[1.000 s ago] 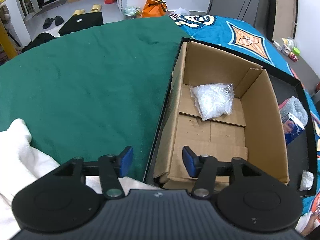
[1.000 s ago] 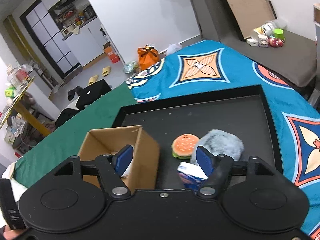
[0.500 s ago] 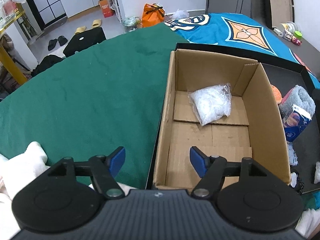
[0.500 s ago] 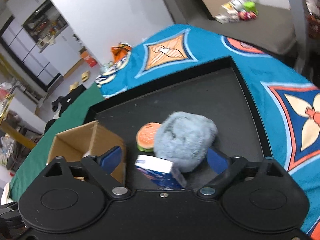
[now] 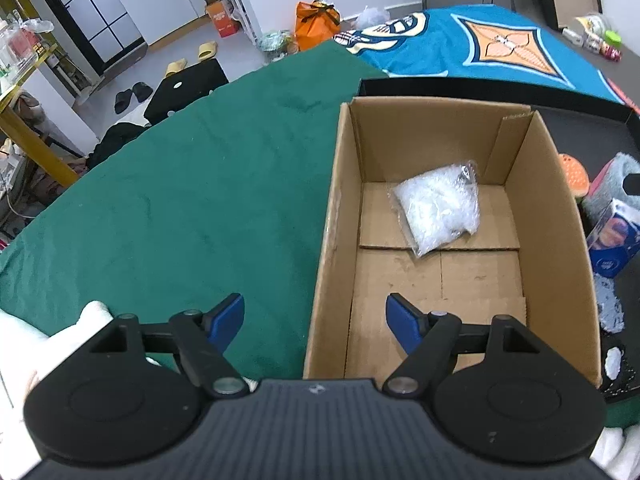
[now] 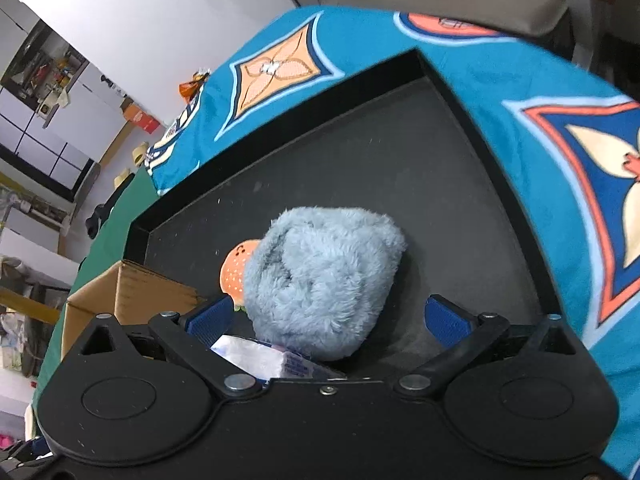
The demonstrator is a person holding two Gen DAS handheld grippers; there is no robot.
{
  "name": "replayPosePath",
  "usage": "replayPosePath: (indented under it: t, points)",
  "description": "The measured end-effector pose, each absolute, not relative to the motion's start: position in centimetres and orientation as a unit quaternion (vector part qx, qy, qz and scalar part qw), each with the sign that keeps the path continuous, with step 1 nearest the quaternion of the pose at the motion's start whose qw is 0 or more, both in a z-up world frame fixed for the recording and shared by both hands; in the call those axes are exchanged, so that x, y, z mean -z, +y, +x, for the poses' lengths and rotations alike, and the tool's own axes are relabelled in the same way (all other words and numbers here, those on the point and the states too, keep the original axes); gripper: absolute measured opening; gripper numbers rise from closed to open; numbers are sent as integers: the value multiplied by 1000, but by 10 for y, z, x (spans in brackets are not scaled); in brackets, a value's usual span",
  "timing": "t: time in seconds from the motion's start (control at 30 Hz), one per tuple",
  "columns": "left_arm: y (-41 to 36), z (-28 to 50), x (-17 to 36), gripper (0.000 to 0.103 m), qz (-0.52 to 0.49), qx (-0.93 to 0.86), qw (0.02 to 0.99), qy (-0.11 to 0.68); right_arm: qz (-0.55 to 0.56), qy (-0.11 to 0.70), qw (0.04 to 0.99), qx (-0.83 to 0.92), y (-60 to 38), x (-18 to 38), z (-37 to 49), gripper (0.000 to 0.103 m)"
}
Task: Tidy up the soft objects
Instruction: 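Move the right gripper to the grey fluffy plush and grasp it, then lift the grey plush with the right gripper and release it into the box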
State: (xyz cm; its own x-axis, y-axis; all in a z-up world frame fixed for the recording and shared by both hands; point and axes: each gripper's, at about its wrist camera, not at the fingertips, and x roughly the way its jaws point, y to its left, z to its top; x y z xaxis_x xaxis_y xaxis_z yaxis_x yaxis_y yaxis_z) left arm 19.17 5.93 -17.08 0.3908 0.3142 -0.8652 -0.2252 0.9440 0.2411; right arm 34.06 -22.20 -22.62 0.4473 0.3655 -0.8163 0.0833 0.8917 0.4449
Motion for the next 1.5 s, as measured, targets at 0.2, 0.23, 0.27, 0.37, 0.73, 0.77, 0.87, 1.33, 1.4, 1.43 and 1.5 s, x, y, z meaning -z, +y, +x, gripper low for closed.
replayPosePath:
  t: [0.2,0.23,0.27,0.37,0.73,0.77,0.87,1.33,1.4,1.43,1.5]
  points:
    - [59,197,175,77,55,-175,824,537,194,532,818,-100,-217,235,339,88]
    - [59,197,175,77,55,-176,823,538,196,532,816,-110,-217,235,337,83]
    - [59,197,175,77,56,-177,822,538,202,532,813,-121,-217,235,336,73]
    - [57,198,174,77,60,-179,822,537,196,530,814,-135,-214,231,333,59]
    - [54,191,166,77,75,-177,828,527,193,494,835,-144,-222,207,323,55]
    - [54,190,165,77,76,-177,829,525,192,491,837,-146,-221,205,323,55]
    - [55,186,160,77,74,-175,832,521,189,481,842,-156,-217,197,321,55]
    - [61,167,144,77,67,-157,848,502,179,425,863,-207,-198,162,309,55]
    - [63,166,144,77,67,-151,849,501,173,420,865,-214,-192,158,308,55]
    - [63,165,144,77,68,-148,851,500,170,418,865,-218,-189,156,307,55]
    - [65,164,145,77,65,-142,853,497,165,414,867,-225,-182,152,306,55]
